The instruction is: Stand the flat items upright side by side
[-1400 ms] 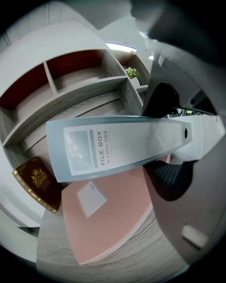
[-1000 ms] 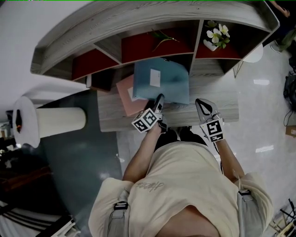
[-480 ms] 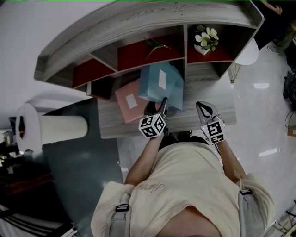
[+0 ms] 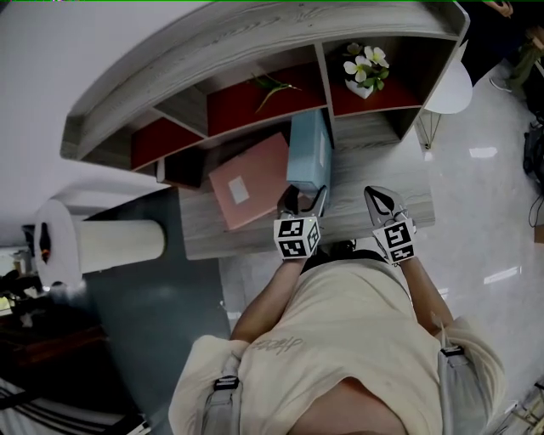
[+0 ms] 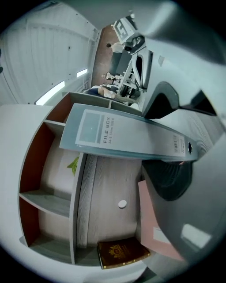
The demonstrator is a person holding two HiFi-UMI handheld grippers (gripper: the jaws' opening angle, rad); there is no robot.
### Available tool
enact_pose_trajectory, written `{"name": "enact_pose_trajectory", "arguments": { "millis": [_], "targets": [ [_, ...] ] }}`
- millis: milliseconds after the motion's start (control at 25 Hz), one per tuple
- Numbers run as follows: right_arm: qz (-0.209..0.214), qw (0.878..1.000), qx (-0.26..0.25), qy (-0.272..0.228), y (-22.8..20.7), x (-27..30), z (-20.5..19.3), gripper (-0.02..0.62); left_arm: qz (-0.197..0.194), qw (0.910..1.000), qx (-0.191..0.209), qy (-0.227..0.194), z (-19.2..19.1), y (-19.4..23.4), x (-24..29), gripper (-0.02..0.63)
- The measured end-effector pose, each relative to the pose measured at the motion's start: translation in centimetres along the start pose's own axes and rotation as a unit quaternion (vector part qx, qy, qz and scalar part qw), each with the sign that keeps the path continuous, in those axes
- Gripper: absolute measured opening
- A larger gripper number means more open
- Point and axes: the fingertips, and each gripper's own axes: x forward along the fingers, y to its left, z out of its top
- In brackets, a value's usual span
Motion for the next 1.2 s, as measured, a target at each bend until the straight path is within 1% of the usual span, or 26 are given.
{"name": "enact_pose_trajectory", "arguments": {
  "millis": [40,200,280,560,720,960,1200],
  "targets": [
    [-0.002,1.000,0.002,0.000,-0.1,-0.1,-0.2,0.003,-0.004,1.0000,-0.001,0.003,-0.1,-0.3,0.2,0.313],
    [-0.010,1.000,0.010,0.003,-0.8,-0.3,-0.7,0.003,-0.027,0.9991,-0.031,0.013,-0.2,-1.4,1.2,0.318],
    [-0.014,1.000,0.014,0.004,-1.3,-0.3,-1.0,0.003,-0.036,0.9984,-0.040,0.018,-0.2,-1.9,2.0,0.311],
    [-0.022,0.999,0.023,0.007,-2.5,-0.2,-1.4,0.003,-0.041,0.9985,-0.017,0.031,0.5,-1.5,4.0,0.301],
    [-0.027,0.999,0.033,0.014,-3.3,0.3,-1.9,0.003,-0.045,0.9982,-0.011,0.037,1.0,-1.2,4.8,0.302],
    [-0.020,0.999,0.037,0.019,-3.4,1.1,-2.2,0.003,-0.046,0.9980,-0.003,0.044,1.0,-2.0,5.4,0.305],
    [-0.010,0.999,0.038,0.019,-3.3,1.7,-2.1,0.003,-0.057,0.9970,-0.002,0.051,1.3,-2.5,6.1,0.319]
  ]
}}
